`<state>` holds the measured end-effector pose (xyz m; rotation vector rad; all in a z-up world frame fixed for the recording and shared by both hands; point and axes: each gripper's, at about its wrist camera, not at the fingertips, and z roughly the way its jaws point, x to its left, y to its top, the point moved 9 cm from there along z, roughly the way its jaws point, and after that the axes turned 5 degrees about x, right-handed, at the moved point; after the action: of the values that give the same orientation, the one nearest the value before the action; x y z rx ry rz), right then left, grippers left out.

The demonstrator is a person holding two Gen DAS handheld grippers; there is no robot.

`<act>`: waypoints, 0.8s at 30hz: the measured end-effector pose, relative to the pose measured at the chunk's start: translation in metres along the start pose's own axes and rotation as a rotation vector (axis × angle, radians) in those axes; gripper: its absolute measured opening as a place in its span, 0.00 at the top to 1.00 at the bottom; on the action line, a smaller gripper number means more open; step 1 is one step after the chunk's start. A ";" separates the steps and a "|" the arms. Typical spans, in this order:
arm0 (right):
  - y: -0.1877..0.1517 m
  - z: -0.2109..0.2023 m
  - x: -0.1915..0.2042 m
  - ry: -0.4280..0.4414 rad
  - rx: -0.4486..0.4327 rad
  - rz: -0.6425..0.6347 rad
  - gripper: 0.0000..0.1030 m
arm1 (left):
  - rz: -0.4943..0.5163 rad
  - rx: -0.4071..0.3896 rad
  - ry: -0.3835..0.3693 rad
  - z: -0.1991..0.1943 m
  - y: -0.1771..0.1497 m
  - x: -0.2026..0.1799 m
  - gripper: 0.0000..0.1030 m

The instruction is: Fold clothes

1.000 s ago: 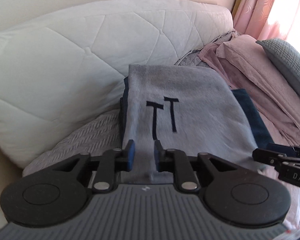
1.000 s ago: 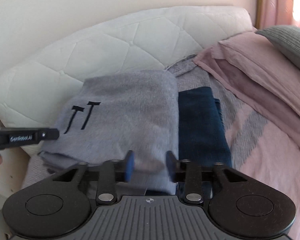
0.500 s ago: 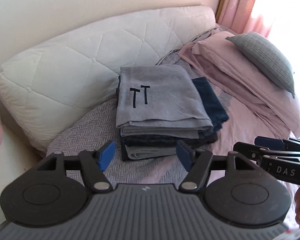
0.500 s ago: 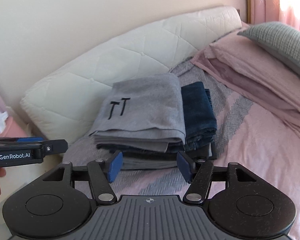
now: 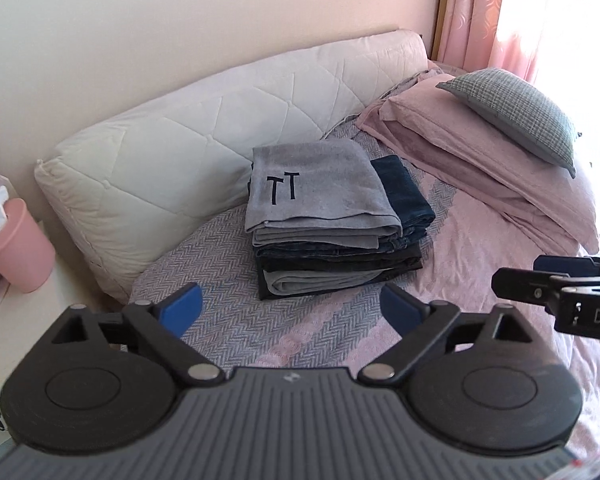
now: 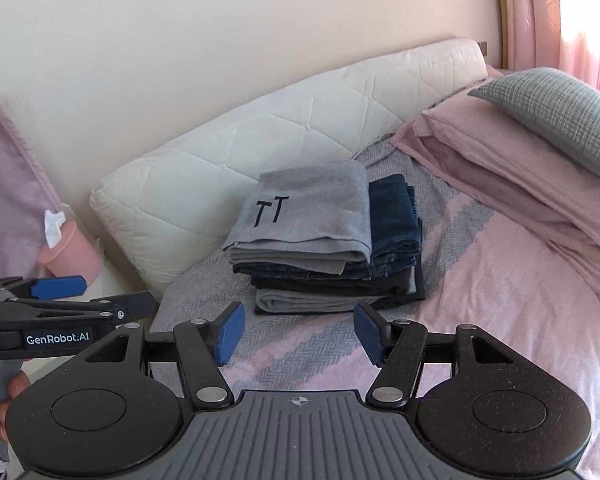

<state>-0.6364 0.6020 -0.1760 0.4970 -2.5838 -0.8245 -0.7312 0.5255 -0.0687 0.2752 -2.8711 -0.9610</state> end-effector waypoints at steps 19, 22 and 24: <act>-0.035 -0.039 0.004 0.026 0.016 -0.023 0.44 | -0.051 -0.018 -0.021 -0.043 -0.036 -0.009 0.01; -0.038 -0.040 0.004 0.025 0.021 -0.024 0.44 | -0.051 -0.014 -0.025 -0.045 -0.039 -0.011 0.01; -0.040 -0.039 0.004 0.023 0.027 -0.023 0.44 | -0.047 -0.010 -0.023 -0.045 -0.041 -0.012 0.01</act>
<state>-0.6139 0.5512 -0.1696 0.5420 -2.5760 -0.7875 -0.7072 0.4699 -0.0581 0.3349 -2.8922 -0.9921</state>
